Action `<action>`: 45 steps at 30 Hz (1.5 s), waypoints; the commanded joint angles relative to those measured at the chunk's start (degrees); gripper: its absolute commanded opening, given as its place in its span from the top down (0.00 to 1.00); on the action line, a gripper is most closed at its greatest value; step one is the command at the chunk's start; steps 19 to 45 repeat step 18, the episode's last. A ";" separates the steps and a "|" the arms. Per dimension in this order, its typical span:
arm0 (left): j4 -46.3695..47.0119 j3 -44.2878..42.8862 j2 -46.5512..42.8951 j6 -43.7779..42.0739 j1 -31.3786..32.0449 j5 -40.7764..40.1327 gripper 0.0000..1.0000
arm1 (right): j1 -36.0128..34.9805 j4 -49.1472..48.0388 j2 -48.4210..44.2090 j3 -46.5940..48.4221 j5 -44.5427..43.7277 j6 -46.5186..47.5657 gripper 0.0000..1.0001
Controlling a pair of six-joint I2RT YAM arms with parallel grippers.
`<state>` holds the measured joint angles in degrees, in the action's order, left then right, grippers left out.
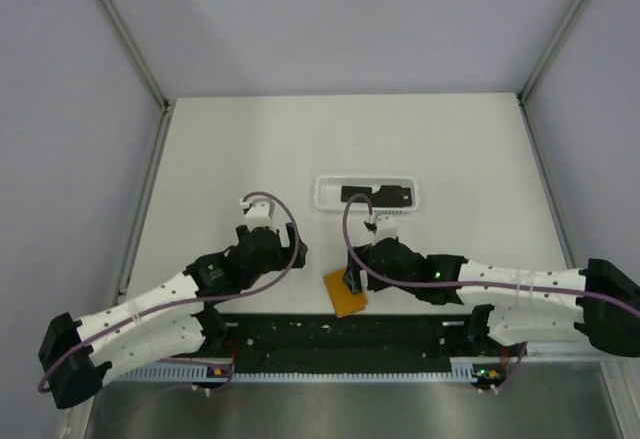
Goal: Put the credit cards into the card holder
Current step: Reset both arms
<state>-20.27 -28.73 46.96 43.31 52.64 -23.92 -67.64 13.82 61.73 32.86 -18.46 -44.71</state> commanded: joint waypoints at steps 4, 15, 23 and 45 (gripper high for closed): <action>-5.21 -0.01 -2.22 0.02 -0.35 -3.14 0.01 | 1.36 -8.46 4.44 -0.78 6.86 2.78 0.16; -6.62 1.31 -6.36 -1.12 -2.36 -3.42 0.01 | 7.51 -9.17 1.73 -0.69 8.17 4.45 0.01; -6.19 1.13 -7.05 -1.38 -3.42 -3.32 0.01 | 8.49 -8.55 -1.17 -0.43 6.07 6.47 0.01; -6.19 1.13 -7.05 -1.38 -3.42 -3.32 0.01 | 8.49 -8.55 -1.17 -0.43 6.07 6.47 0.01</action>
